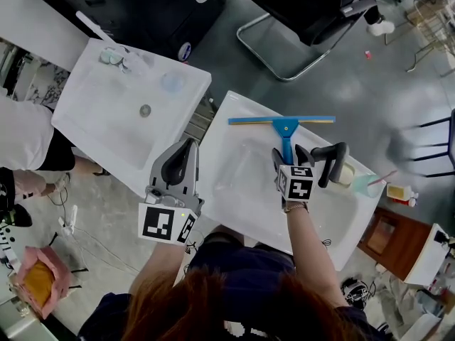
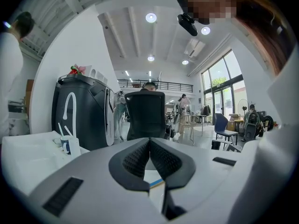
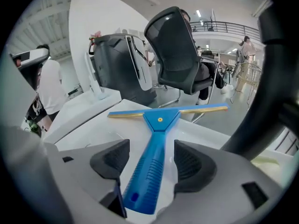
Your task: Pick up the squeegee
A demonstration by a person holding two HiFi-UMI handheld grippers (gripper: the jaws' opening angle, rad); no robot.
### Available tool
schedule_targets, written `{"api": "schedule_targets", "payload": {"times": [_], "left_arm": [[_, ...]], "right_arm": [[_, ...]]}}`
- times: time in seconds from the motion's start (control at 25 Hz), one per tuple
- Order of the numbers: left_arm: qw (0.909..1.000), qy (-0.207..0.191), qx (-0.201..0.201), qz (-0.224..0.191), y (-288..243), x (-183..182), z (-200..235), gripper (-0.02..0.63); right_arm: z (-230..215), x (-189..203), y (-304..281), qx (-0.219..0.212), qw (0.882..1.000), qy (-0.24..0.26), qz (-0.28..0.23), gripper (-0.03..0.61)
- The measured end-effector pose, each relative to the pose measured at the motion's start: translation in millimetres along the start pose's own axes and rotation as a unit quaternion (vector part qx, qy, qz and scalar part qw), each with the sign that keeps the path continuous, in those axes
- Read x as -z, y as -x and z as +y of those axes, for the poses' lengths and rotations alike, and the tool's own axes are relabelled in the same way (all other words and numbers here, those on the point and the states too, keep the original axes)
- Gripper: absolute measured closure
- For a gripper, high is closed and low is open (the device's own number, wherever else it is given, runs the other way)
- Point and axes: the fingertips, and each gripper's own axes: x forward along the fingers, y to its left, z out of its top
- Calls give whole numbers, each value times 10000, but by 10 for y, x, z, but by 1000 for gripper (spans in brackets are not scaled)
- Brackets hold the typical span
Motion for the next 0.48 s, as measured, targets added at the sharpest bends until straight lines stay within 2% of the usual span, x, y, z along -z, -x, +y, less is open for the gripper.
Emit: {"api": "schedule_targets", "payload": {"times": [0.2,0.48], "left_arm": [[10000,4,-19,10,-28,15,21,594],[10000,-5,-58,34,-35,30,3,594]], "right_arm": [[-17,119,-50,73,9999,-11,125,289],[-120,146,-28,402,9991,163,-38,416]]}}
